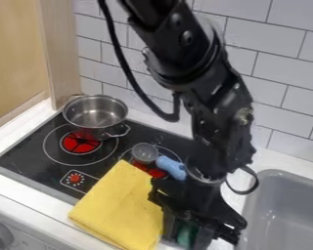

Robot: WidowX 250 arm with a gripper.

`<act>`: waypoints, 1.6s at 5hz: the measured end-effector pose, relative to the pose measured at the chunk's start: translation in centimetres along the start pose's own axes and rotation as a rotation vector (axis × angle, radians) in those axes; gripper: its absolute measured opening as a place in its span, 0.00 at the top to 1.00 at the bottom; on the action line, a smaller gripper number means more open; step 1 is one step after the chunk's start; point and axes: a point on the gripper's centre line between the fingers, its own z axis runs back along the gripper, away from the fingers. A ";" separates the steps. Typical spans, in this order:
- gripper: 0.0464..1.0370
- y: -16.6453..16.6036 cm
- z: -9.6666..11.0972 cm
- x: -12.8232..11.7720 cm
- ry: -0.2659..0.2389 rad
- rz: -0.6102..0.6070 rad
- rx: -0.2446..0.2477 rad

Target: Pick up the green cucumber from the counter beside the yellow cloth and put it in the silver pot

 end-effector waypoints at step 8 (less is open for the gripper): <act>0.67 14.3 6.6 6.9 -0.119 0.449 -0.077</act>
